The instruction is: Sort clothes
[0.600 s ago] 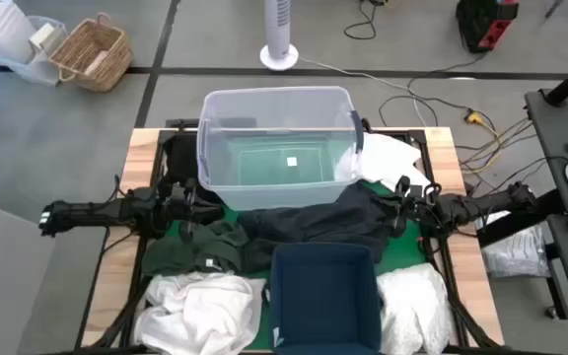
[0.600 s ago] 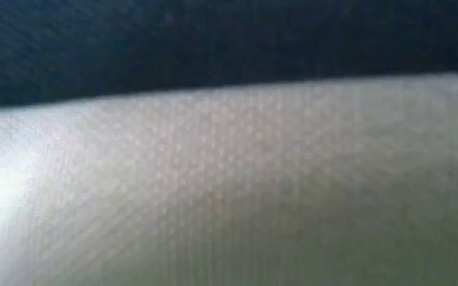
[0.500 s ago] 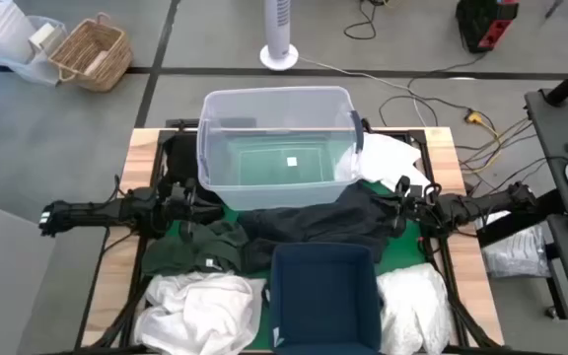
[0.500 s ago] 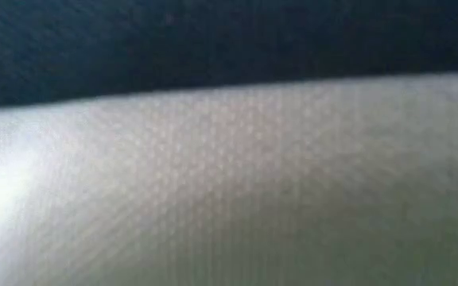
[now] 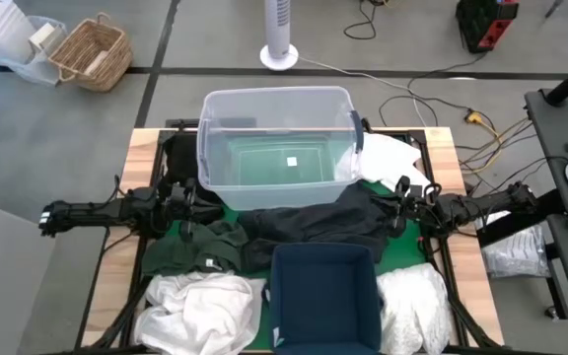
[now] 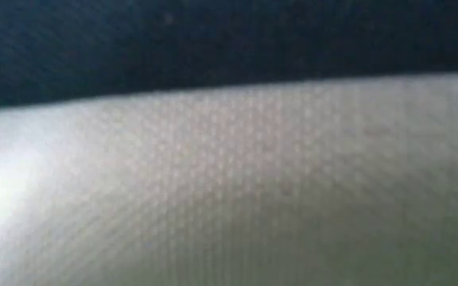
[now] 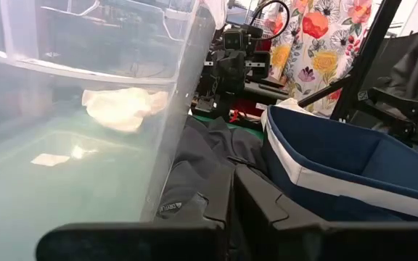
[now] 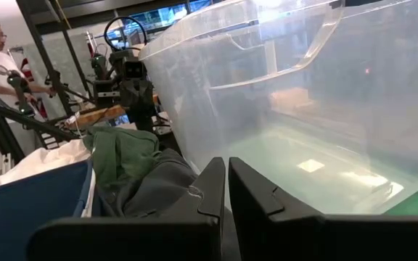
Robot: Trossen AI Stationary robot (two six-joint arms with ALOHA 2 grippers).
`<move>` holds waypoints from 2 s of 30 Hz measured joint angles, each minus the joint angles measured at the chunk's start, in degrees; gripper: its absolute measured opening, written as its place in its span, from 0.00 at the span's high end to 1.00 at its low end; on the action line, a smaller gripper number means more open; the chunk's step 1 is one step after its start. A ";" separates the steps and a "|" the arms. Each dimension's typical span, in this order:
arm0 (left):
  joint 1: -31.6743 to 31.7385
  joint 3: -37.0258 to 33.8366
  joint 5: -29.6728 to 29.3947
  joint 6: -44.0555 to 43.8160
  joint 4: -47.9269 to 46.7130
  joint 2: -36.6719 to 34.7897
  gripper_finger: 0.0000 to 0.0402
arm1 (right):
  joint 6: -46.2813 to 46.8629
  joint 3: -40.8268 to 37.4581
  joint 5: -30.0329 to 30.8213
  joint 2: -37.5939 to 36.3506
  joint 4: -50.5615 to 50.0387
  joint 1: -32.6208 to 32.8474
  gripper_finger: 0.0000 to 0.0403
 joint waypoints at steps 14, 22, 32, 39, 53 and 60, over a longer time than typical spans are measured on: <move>0.00 0.00 -0.02 -0.02 0.00 0.00 1.00 | -0.04 -0.01 0.00 -0.01 -0.01 0.00 0.97; 0.00 0.00 -0.02 0.00 -0.02 -0.02 1.00 | -0.03 0.00 0.00 0.00 -0.02 0.00 0.97; 0.00 0.00 -0.02 0.00 0.00 -0.02 1.00 | -0.04 0.00 0.00 -0.02 0.00 0.00 0.97; 0.00 0.00 -0.01 0.00 0.00 -0.01 1.00 | -0.30 0.00 0.00 0.00 0.00 0.00 0.97; 0.00 0.00 -0.01 -0.09 0.00 -0.01 1.00 | -2.93 0.00 0.00 -0.01 -0.01 0.00 0.97; 0.00 0.00 3.21 -4.40 5.98 0.02 1.00 | -3.05 0.00 0.22 -0.02 1.29 0.00 0.97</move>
